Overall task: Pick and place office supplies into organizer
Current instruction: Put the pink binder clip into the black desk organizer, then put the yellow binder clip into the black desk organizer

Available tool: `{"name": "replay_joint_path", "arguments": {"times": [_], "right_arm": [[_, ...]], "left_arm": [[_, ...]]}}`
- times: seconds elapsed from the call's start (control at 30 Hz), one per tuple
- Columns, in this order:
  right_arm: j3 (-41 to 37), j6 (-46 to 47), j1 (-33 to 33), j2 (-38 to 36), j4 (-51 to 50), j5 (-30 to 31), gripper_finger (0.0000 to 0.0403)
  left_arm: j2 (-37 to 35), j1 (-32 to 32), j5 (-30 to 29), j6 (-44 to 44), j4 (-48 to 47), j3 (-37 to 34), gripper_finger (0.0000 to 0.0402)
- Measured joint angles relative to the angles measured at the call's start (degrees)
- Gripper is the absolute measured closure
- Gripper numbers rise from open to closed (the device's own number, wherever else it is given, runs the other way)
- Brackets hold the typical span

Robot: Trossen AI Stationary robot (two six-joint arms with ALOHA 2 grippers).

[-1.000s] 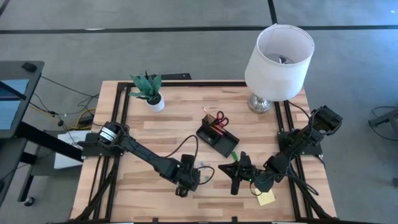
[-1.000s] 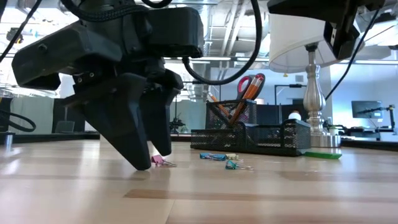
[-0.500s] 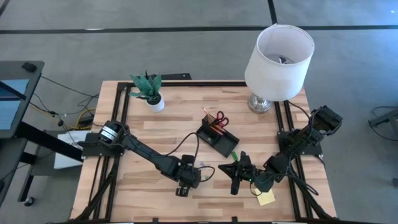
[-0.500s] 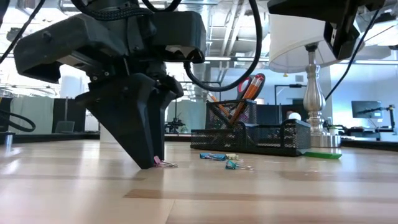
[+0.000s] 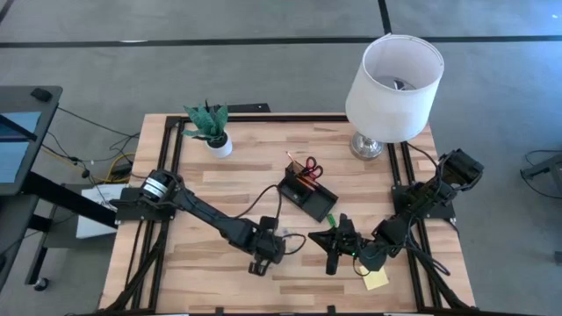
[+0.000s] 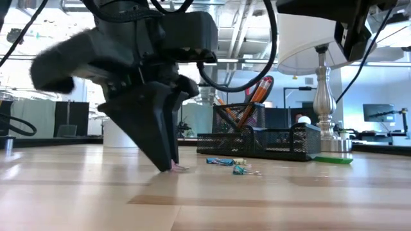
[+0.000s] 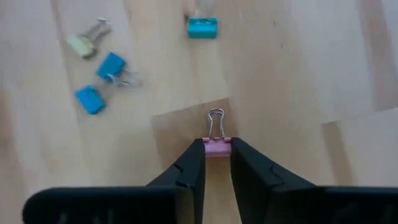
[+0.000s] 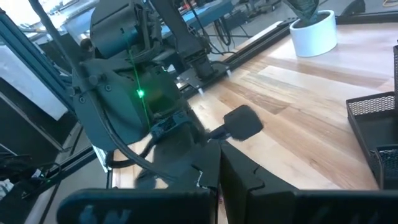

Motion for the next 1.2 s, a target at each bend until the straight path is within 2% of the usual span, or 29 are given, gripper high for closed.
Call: {"name": "replay_joint_path", "arguments": {"times": [0.17, 0.27, 0.47, 0.73, 0.8, 0.97, 1.2], "right_arm": [[0.0, -0.4, 1.0, -0.1, 1.8, 0.0, 0.0403], [0.0, -0.5, 1.8, -1.0, 2.0, 0.0, 0.0403], [0.0, -1.8, 3.8, -1.8, 2.0, 0.2, 0.0403], [0.0, -2.0, 4.5, -1.8, 1.8, 0.2, 0.0403], [0.0, -2.0, 4.7, -1.8, 1.8, 0.2, 0.0403], [0.0, -2.0, 4.8, -1.8, 1.8, 0.2, 0.0403], [0.0, -2.0, 4.8, -1.8, 1.8, 0.2, 0.0403]], "left_arm": [[0.2, 1.4, -10.7, 3.9, -7.5, 4.8, 0.0353], [0.1, 3.7, -14.2, 7.1, -9.4, 7.7, 0.0347], [0.0, 11.3, -14.9, 13.6, -9.1, 11.7, 0.0347], [0.0, 20.0, -12.1, 16.6, -6.9, 11.0, 0.0348], [0.1, 21.2, -11.3, 16.6, -6.2, 10.8, 0.0348], [0.0, 22.7, -4.2, 16.7, -6.1, 10.2, 0.0337], [0.0, 22.7, -5.3, 17.4, -6.0, 9.7, 0.0282]]}}
